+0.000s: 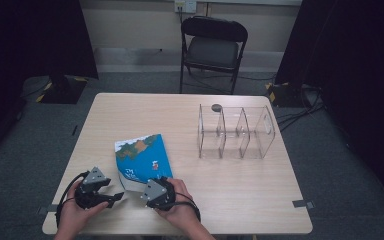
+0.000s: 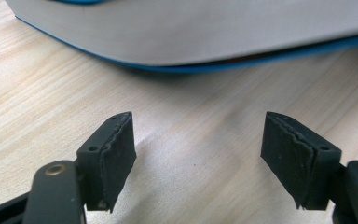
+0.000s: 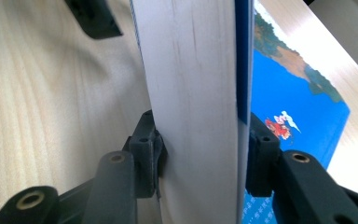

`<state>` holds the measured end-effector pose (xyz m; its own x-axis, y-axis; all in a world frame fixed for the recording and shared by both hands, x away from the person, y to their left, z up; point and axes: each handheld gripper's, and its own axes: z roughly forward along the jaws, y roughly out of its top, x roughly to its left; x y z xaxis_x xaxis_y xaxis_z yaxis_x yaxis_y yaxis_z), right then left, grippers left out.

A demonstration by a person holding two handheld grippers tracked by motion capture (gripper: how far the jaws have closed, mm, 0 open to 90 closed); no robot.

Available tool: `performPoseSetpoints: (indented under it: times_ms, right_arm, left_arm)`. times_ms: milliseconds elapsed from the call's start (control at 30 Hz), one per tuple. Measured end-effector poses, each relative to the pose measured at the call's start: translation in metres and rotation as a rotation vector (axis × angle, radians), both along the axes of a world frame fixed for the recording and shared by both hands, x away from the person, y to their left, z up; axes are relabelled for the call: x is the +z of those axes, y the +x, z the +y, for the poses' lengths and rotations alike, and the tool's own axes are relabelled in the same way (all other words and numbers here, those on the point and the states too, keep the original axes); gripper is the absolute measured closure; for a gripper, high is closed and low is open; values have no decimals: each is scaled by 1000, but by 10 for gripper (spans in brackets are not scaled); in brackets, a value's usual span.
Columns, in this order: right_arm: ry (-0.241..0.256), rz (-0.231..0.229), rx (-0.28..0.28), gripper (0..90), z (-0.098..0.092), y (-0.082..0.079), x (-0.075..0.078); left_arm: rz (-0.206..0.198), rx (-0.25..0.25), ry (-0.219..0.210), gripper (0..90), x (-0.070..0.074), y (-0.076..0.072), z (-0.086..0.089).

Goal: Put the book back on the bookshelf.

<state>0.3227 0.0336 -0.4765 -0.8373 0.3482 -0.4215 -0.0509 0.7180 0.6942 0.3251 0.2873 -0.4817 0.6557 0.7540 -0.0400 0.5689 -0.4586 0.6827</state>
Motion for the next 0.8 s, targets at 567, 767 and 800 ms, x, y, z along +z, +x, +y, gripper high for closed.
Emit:
performPoseSetpoints:
  times_ms: [567, 767, 800]
  right_arm:
    - [-16, 122, -28, 609, -13, 9, 56]
    - [-32, 173, -38, 613, -22, 6, 77]
    - [-32, 173, -38, 613, -22, 6, 77]
  left_arm:
    - [-28, -22, -3, 222, 0, 0, 0]
    - [-33, -44, 2, 211, 0, -2, -1]
    - [-34, -46, 3, 211, -1, -2, -2]
